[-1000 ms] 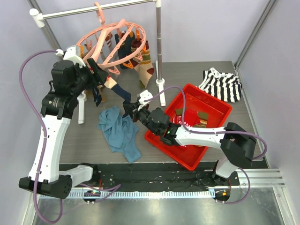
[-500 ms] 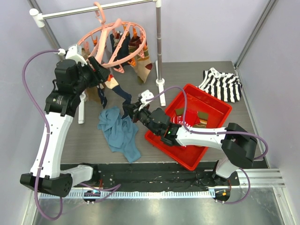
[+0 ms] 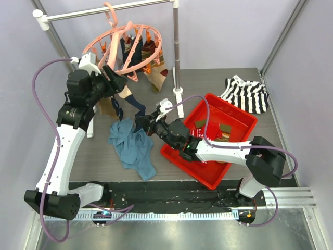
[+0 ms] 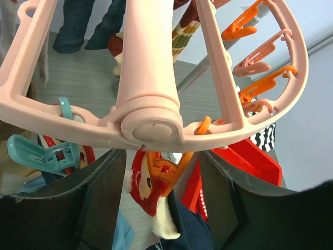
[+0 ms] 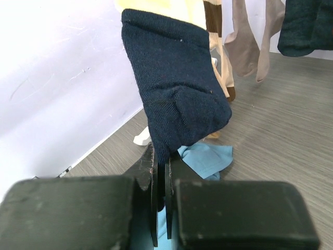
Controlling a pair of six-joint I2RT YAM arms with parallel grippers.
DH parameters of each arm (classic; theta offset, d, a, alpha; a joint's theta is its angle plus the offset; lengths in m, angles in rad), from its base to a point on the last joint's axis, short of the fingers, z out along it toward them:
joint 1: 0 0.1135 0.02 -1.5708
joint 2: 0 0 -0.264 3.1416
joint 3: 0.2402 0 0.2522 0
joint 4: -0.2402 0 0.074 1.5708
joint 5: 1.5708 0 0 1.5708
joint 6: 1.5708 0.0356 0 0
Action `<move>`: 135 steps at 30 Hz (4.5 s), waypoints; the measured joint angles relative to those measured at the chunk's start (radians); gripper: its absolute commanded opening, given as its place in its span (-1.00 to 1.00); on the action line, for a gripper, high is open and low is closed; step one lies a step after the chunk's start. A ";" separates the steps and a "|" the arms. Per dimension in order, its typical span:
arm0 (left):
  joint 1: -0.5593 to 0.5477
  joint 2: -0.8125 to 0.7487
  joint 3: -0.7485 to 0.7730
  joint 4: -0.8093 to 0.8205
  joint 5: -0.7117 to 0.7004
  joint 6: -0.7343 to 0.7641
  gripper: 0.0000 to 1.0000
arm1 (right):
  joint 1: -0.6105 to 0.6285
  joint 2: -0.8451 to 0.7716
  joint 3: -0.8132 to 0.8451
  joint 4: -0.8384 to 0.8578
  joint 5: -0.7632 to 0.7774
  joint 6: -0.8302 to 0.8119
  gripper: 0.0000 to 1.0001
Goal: Remove the socks clipped to the hanger
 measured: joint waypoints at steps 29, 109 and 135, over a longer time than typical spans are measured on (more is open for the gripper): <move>0.000 0.038 0.054 0.016 0.010 -0.026 -0.99 | -0.013 -0.352 -0.013 -0.564 0.366 0.163 -0.75; -0.044 0.071 0.187 -0.056 0.259 -0.078 0.34 | -0.026 0.681 0.622 0.179 0.003 -0.298 -0.99; -0.044 0.019 0.360 -0.497 -0.311 -0.051 0.32 | 0.014 0.336 0.311 0.143 0.005 -0.259 -0.98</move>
